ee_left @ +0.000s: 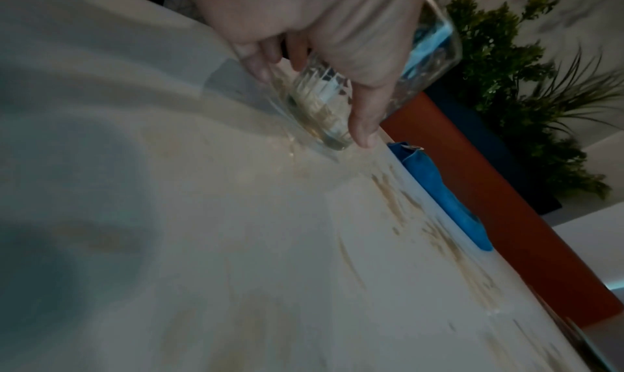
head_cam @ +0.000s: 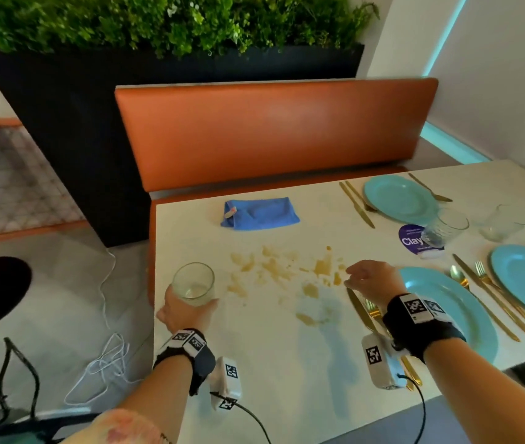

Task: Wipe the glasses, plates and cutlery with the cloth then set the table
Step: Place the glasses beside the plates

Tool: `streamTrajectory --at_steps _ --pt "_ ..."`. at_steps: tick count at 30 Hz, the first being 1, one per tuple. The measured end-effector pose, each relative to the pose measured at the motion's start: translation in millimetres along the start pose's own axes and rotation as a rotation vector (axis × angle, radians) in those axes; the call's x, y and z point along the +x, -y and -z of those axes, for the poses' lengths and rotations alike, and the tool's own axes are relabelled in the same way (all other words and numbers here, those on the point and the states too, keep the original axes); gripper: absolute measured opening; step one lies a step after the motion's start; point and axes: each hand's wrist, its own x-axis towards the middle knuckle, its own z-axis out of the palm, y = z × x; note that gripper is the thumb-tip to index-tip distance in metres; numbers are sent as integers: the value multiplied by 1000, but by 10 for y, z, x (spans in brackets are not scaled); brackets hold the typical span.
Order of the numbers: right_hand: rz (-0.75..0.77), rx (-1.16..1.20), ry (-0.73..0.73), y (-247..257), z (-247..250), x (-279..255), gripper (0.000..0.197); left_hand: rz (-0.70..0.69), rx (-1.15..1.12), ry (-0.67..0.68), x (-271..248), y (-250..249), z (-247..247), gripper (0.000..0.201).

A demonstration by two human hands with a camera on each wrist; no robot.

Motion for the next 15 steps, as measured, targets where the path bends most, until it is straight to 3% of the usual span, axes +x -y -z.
streamTrajectory --at_steps 5,7,15 --pt "4 -14 6 -181 14 71 25 -19 16 -51 -39 -117 -44 76" --pt "19 3 29 -191 15 107 28 -75 -9 10 -78 -285 -106 76" --pt "100 415 96 74 254 362 67 -628 -113 335 -811 -1504 -765 78"
